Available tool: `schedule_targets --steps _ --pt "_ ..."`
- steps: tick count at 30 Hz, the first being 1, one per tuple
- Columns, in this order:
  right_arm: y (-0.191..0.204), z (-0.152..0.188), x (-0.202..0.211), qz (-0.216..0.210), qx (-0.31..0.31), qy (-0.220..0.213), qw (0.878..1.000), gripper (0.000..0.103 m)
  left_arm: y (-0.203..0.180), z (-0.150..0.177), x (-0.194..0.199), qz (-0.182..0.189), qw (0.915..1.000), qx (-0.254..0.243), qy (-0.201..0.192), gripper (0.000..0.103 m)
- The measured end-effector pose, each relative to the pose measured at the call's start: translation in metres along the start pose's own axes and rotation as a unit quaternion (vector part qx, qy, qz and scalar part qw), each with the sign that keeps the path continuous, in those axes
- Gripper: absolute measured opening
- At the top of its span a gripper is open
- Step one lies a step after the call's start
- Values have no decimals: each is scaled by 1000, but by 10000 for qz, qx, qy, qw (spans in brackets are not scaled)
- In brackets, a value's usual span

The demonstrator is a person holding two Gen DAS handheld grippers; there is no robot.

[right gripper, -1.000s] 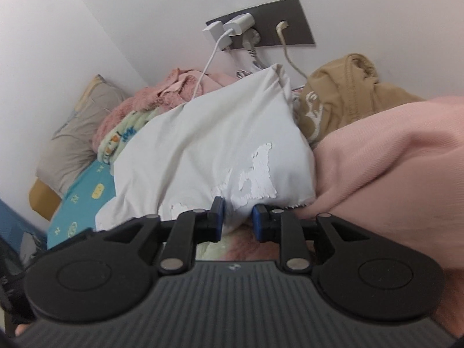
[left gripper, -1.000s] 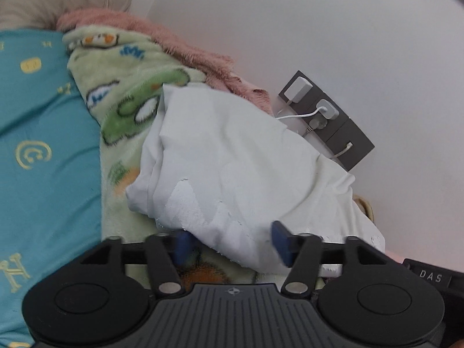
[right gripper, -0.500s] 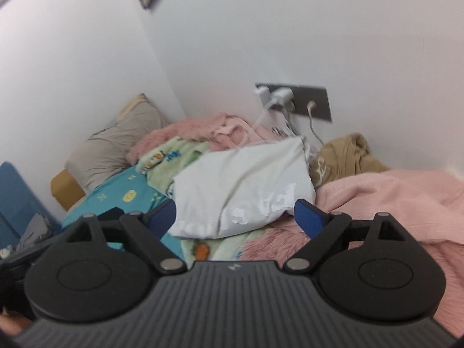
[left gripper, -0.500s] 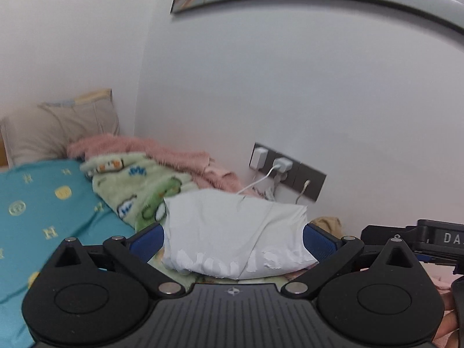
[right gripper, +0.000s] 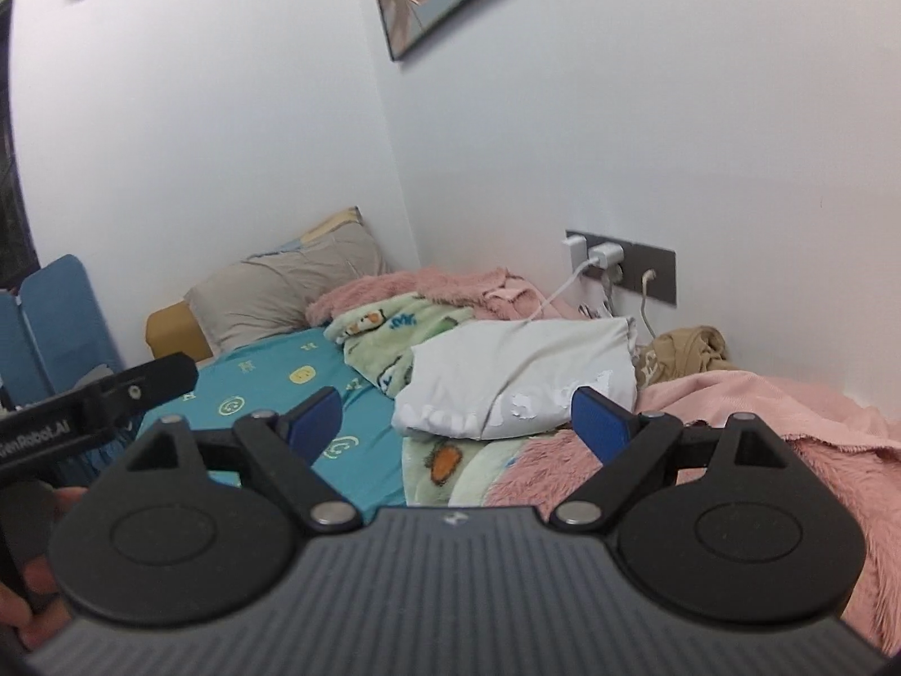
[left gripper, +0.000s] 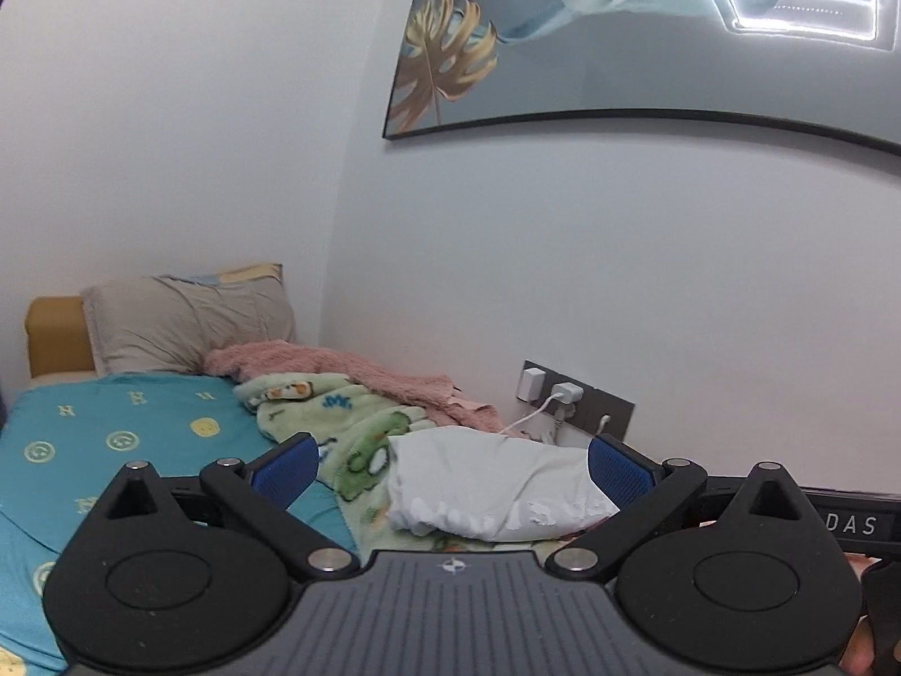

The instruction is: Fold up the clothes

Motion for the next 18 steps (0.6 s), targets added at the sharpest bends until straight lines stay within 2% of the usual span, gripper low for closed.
schedule_targets --steps 5,11,18 --pt "15 13 13 29 217 -346 9992 90 7 15 19 -106 9999 -78 -75 103" --pt "33 21 14 -19 389 -529 9978 90 4 31 24 -93 9994 -315 -95 103" --pt "40 33 2 42 514 -537 9972 90 19 47 19 -145 9994 -296 -99 103"
Point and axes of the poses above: each gripper's, at about its wrist camera, not at the fingertips, and x roughly against the way its jaws point, y to its left, z to its underside, the point moved 6 cm from there along -x, roughly the way its jaws point, and after that the axes turned 6 degrees about z, right-handed, at the moved point
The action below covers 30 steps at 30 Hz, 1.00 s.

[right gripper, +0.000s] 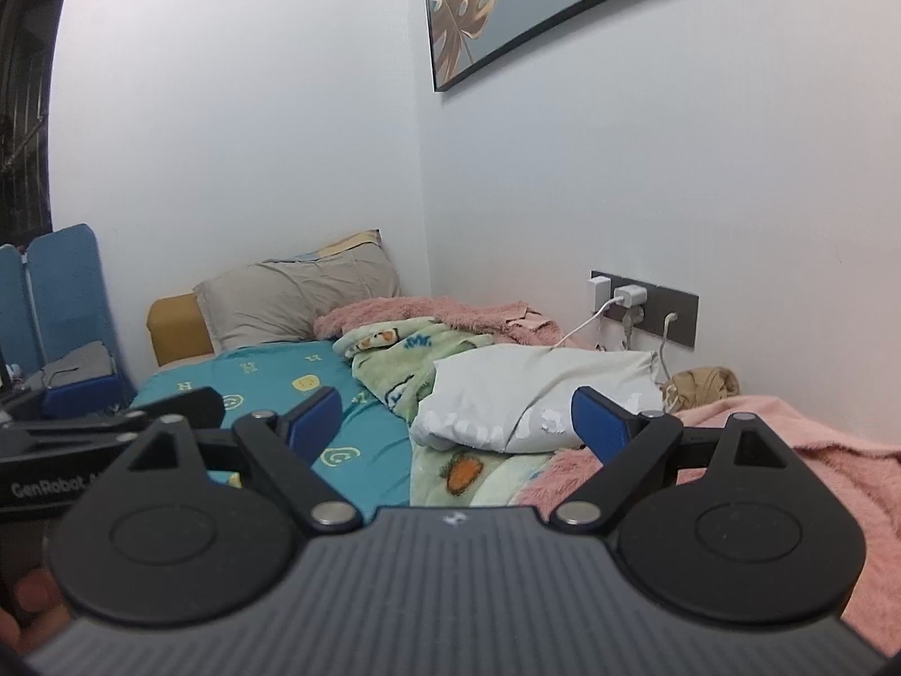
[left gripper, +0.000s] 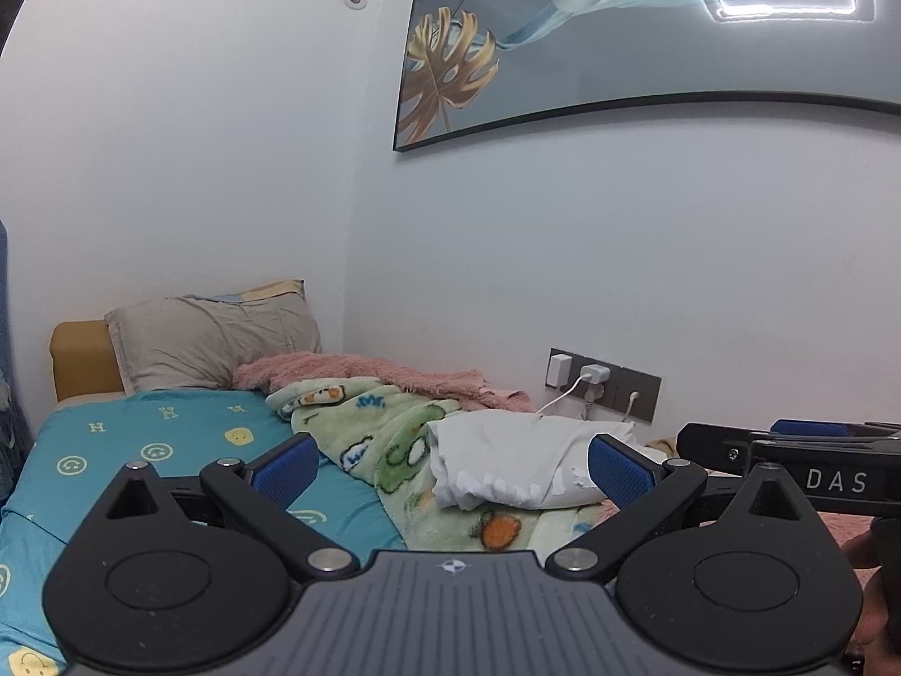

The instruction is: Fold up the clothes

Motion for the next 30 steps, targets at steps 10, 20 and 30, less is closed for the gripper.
schedule_targets --steps 10,20,30 --pt "12 10 -7 37 213 -78 9997 90 15 11 1 -207 9997 -109 -68 103" --pt "15 14 -7 82 287 -49 9995 90 18 14 6 -106 9999 51 -38 103" --pt "14 14 -5 137 305 4 9994 90 16 14 11 -128 9999 42 -44 103"
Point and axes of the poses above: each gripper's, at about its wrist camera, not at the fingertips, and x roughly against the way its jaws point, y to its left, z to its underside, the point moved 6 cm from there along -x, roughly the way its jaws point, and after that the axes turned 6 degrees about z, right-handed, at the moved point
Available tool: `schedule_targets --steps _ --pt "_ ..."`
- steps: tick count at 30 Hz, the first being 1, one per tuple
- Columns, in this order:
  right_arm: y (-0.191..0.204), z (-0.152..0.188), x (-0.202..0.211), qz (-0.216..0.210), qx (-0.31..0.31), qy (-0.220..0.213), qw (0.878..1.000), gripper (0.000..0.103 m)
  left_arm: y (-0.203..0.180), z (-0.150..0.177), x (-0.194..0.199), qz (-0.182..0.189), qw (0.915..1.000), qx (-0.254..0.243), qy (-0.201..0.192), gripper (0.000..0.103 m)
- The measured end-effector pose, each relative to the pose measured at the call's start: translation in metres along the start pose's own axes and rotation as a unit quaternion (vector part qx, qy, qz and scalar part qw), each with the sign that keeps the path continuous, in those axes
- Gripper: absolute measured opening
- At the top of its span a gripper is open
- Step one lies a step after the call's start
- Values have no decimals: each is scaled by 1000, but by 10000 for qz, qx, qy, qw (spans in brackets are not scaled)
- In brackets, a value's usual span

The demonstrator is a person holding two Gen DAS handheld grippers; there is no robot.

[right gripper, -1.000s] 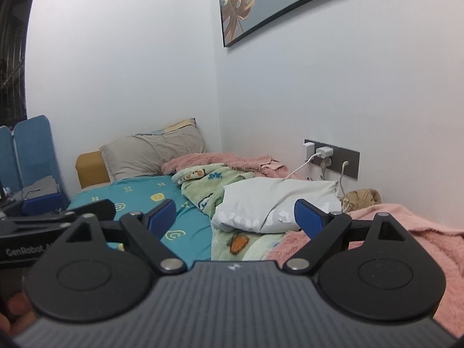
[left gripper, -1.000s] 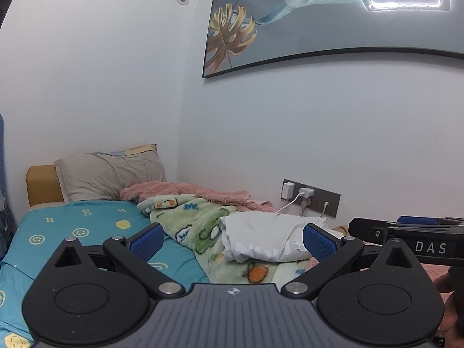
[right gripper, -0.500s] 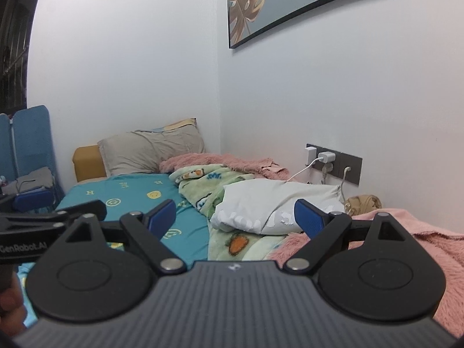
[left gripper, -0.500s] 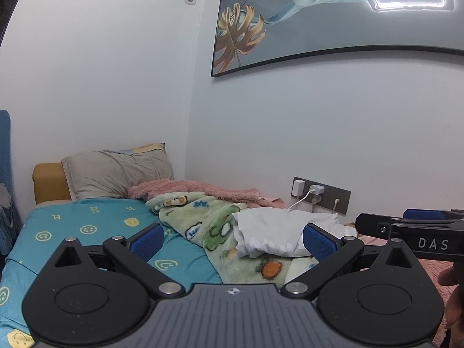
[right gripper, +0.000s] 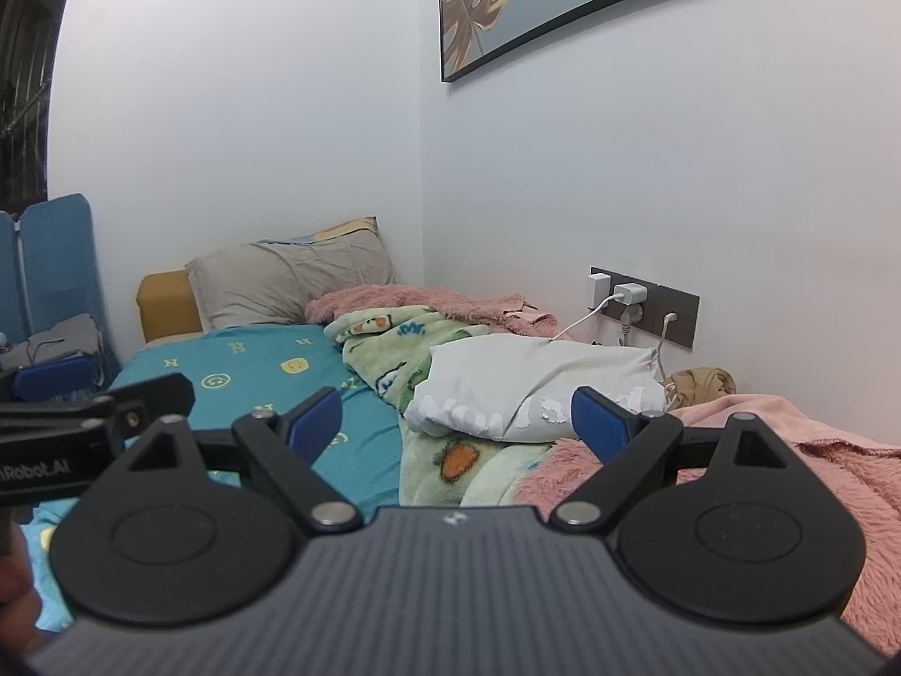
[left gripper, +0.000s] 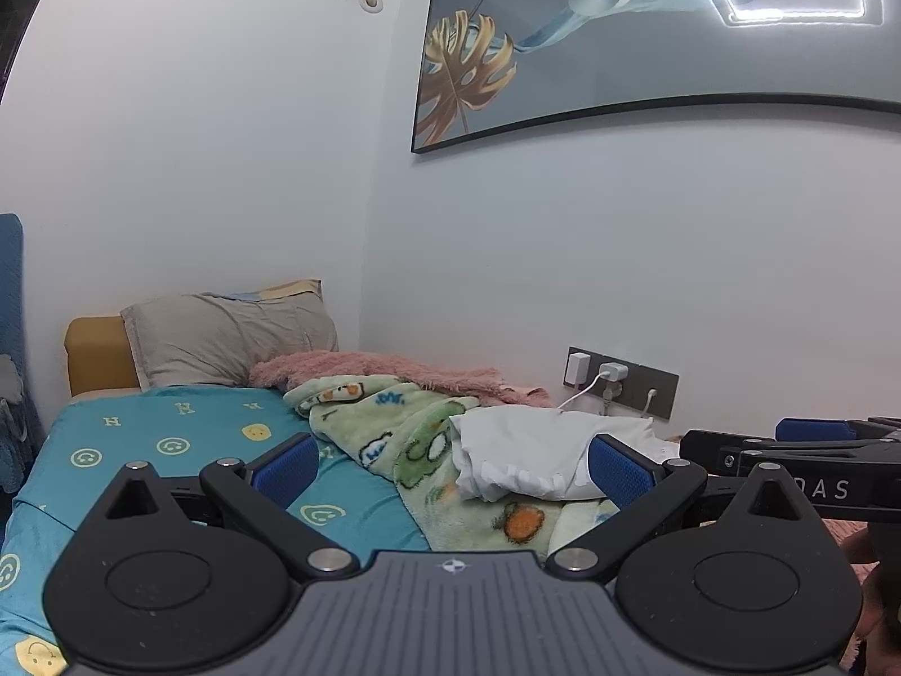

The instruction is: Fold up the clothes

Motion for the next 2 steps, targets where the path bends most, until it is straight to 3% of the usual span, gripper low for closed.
schedule_targets --steps 2 --pt "0 -1 1 -7 -4 -11 10000 90 0 0 0 20 10000 5 14 103"
Point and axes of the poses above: each gripper's, at about its wrist camera, not at the fingertips, and x roughly against the way its jaws point, y to its left, z to its underside, the point moved 6 cm from there along -x, roughly the way its jaws point, and after that the axes turned 6 degrees about z, right-handed, at the moved point
